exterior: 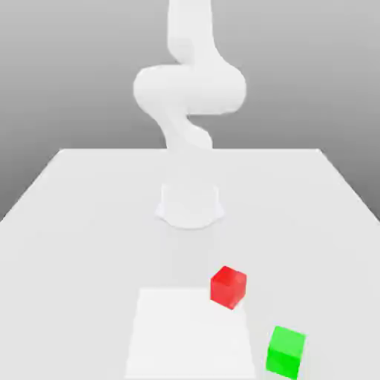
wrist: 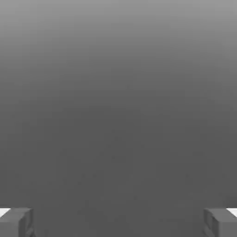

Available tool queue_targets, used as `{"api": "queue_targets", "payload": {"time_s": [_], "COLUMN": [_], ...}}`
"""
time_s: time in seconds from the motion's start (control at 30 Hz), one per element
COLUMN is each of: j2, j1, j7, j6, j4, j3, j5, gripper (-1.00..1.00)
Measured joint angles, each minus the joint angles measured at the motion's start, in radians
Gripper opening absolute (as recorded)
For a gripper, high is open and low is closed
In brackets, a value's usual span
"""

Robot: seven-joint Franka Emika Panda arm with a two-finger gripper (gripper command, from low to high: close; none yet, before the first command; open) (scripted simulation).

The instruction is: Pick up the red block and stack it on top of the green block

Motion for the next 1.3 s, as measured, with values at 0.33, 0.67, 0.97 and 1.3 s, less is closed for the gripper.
{"api": "queue_targets", "payload": {"time_s": [0.33, 0.67, 0.97, 1.3], "j2": [0.302, 0.753, 0.903, 0.659], "j1": [0.153, 0.277, 0.242, 0.232], "j7": [-0.339, -0.682, -0.723, -0.663], "j6": [0.238, 0.582, 0.708, 0.493], "j4": [-0.307, -0.545, -0.529, -0.558], "j3": [-0.058, -0.071, -0.025, -0.037], "j5": [-0.015, 0.018, 0.07, -0.009], "gripper": [0.0, 0.0, -1.0, -1.0]}}
